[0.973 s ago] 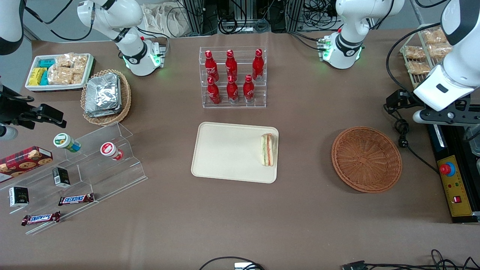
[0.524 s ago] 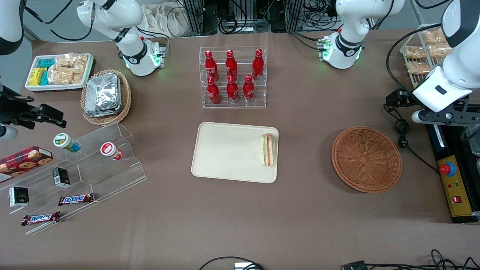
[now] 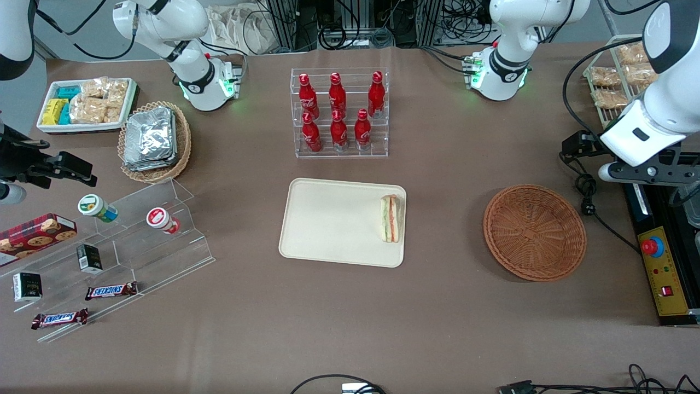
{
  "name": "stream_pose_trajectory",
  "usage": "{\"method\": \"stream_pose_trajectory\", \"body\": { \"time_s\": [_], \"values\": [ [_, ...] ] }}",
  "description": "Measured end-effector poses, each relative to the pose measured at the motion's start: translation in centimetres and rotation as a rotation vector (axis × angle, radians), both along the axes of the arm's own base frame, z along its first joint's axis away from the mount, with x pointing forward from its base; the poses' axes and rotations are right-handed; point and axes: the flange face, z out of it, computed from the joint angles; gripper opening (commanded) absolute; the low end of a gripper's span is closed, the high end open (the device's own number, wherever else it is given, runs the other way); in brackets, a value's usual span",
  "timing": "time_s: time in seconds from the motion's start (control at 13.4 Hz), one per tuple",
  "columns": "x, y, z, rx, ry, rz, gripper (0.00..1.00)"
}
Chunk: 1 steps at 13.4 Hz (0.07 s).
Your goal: Place sandwich from basket to tray
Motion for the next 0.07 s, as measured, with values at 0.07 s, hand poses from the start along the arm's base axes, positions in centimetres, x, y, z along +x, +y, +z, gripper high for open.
{"method": "stream_pose_trajectory", "body": {
  "time_s": [0.07],
  "values": [
    [0.00, 0.01, 0.00, 0.000, 0.000, 0.000, 1.00]
  ]
}}
